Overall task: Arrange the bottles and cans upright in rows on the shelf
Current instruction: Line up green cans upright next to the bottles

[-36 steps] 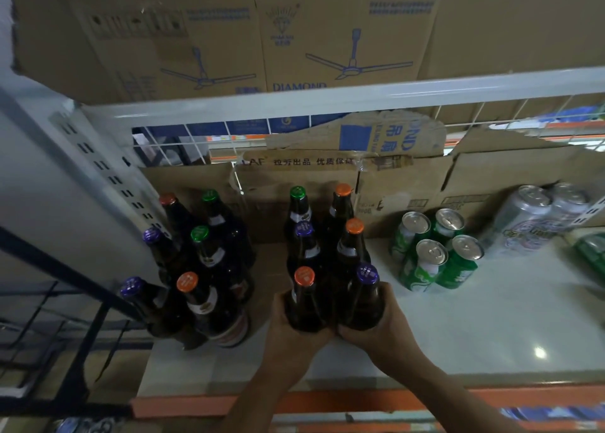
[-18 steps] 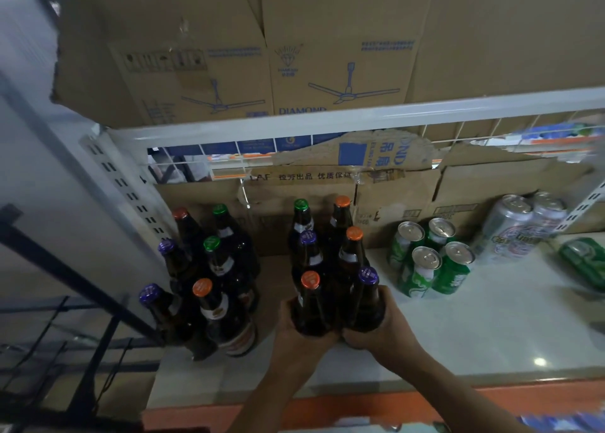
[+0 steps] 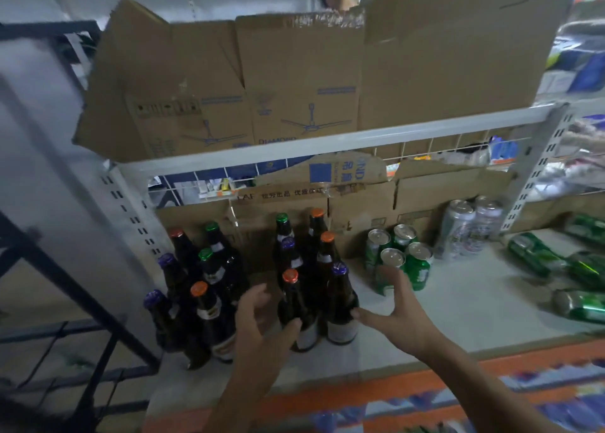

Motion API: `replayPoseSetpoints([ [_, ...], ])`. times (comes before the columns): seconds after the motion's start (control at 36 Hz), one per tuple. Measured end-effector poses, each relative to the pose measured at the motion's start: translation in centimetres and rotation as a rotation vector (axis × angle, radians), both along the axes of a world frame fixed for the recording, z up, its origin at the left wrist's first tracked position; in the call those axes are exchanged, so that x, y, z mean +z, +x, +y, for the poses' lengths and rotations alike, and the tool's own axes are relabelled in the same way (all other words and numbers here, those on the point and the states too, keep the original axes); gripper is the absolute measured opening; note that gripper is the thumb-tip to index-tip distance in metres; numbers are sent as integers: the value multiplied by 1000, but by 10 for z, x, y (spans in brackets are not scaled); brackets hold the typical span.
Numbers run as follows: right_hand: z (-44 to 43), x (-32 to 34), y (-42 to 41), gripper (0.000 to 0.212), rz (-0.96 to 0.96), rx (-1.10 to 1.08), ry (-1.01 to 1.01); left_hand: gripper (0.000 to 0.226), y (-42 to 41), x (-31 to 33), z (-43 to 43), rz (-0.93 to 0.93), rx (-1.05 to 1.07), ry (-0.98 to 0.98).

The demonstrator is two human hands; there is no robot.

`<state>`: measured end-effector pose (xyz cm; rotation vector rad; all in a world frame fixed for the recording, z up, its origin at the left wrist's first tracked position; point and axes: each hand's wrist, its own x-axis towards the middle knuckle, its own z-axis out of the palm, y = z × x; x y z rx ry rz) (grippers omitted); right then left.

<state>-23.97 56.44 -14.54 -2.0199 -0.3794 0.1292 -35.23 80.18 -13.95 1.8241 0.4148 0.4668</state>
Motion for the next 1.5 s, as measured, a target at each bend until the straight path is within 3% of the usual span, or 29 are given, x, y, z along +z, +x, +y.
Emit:
replayPoseSetpoints([
  [0.19,-75,35,3,73,-120,-37,68,40,5,47,-68,-93,-119,132],
  [0.28,-129,45,-4,71,-120,-77,64,41,20,64,-121,-106,-207,106],
  [0.42,-238,55,-21,84,-125,-212,24,38,59,70,-223,-136,-307,122],
  [0.75,-439,52,-41,75,-55,-504,-6,46,125,57,-433,-99,-638,175],
  [0.89,-469,33,-12,80,23,-517,-61,50,166,22,-465,-19,-694,165],
  [1.11,-482,10,88,65,99,-445,-190,70,240,-53,-477,292,-730,189],
  [1.31,-484,-12,180,64,210,-318,-377,95,278,-83,-486,424,-794,197],
  [1.5,-482,-29,240,74,350,-89,-480,77,286,-77,-497,531,-705,85],
])
